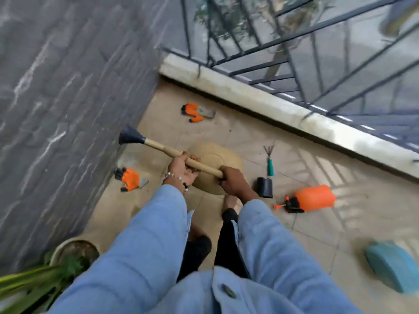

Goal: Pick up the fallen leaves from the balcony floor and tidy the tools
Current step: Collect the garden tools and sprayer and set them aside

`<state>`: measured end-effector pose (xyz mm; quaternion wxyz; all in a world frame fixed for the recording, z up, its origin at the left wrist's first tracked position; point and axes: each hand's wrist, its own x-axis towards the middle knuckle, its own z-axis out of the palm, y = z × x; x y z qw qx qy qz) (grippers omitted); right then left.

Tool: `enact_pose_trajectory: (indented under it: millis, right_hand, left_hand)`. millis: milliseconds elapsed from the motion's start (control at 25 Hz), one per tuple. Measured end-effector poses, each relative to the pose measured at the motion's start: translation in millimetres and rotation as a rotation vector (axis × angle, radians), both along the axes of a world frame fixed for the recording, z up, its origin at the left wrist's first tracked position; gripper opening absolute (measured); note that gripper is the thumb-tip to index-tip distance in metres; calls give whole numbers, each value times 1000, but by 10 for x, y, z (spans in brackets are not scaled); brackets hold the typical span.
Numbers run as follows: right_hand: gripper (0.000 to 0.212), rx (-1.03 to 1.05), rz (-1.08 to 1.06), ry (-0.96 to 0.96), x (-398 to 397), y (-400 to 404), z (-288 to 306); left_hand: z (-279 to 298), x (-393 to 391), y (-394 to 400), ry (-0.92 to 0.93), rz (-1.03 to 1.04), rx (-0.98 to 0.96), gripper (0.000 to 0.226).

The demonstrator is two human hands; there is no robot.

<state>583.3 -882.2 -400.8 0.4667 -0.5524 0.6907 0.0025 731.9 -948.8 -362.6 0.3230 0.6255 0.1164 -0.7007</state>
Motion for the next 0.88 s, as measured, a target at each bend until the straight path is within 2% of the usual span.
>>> enact_pose_trajectory:
  millis: [200,400,520,640,760,880]
  right_hand:
    - [23,-31,-379,-33,-675,666,542]
    - [35,-31,-769,4,-1465,1568,802]
    - [31,-2,-944,-2,-1914,2083,939]
    - [20,-4,-1178,63,-2355,2658,1066]
    - [23,-47,-1448,138,-2629,3179,1279]
    - [28,-77,-1665,203,-2870,3578,1439]
  left_hand:
    - [569,-949,245,47,-285,-38,22]
    - [821,-2239,787,56,-639,-28,23]
    - [919,-2996,1203,81,-872,-26,25]
    - [1024,-3745,1729,132,-1087,-33,24]
    - [1227,-4334,2295,206,-1269,-35,25]
    - [1385,-4822,2778,309,-1353,-28,20]
